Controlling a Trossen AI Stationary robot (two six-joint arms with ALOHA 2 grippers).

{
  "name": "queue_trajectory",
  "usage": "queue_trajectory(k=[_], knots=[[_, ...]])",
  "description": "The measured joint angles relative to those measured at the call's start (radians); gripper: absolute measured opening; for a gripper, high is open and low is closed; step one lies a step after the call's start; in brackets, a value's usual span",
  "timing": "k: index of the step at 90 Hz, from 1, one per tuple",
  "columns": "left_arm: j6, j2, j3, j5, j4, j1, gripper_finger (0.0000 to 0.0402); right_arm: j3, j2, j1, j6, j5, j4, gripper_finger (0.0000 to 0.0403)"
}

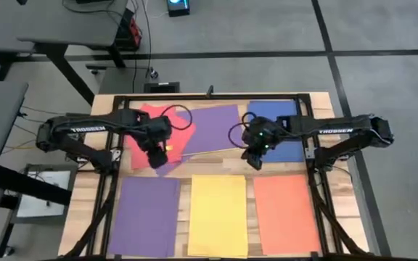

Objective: Organize paper
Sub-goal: Stack the purple paper on top of the purple paper

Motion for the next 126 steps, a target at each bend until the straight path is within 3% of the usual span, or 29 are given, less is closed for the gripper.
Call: queue_trajectory(k=[22,32,54,67,85,105,126], knots=[[-0.029,-0.002,-0.112,-0.007,0.037,-0.2,0.0072,0.001,0.137,0.047,-0.04,-0.001,0.165,0.005],[-0.097,-0.004,-0.124,-0.033,0.089,-0.215,0.006,0.001,0.158,0.033,0.002,0.001,0.182,0.0036],[-0.161,-0.038,-0.04,-0.031,0.21,-0.011,0.0067,0.002,0.106,-0.122,0.14,-0.026,0.126,0.0022],[-0.058,0.011,-0.036,0.064,0.347,0.156,0.009,0.002,0.114,-0.307,0.177,-0.115,0.055,0.0075],[0.167,0.235,-0.037,0.178,0.601,0.3,0.0118,-0.003,0.216,-0.501,0.204,-0.121,0.051,0.0159],[0.271,0.482,-0.038,0.249,0.838,0.37,0.012,-0.003,0.382,-0.538,0.205,-0.109,0.103,0.0194],[0.327,0.59,-0.038,0.276,0.864,0.378,0.0121,0.01,0.489,-0.526,0.208,-0.103,0.137,0.0188]])
